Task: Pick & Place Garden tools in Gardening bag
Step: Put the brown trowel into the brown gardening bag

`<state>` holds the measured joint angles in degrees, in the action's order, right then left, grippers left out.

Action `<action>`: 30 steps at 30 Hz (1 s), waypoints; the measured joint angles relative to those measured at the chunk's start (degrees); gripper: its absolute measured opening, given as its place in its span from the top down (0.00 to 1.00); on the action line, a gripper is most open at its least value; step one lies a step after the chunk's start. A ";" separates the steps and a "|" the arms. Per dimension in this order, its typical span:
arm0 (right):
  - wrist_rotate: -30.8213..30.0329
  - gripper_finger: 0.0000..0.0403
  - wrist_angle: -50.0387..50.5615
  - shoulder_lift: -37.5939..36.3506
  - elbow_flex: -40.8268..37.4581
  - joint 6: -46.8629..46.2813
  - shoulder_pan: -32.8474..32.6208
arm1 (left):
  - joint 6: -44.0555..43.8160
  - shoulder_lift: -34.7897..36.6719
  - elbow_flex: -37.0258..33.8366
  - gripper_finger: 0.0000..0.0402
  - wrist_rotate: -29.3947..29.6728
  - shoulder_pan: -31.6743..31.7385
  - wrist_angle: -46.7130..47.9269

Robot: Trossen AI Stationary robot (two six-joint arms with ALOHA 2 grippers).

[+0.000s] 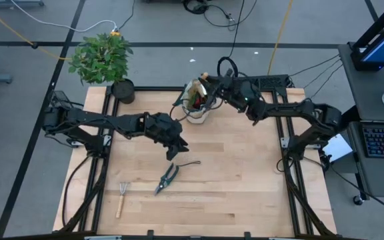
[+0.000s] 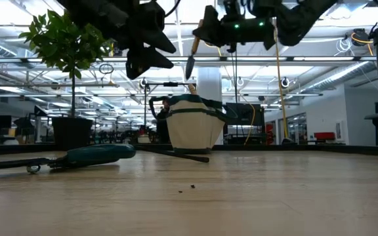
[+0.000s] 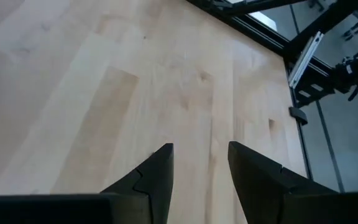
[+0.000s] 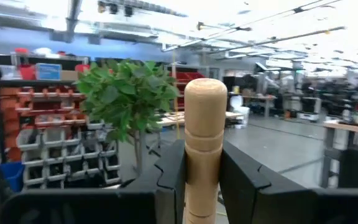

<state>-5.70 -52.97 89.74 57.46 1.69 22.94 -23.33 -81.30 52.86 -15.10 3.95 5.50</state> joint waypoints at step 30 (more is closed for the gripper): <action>2.57 0.85 20.21 11.12 11.91 8.02 1.36 | 4.02 27.37 -18.37 0.60 -0.79 9.88 -0.03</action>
<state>-3.14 -32.76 100.86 69.36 9.72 24.29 -19.31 -53.93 34.49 -15.89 13.83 5.47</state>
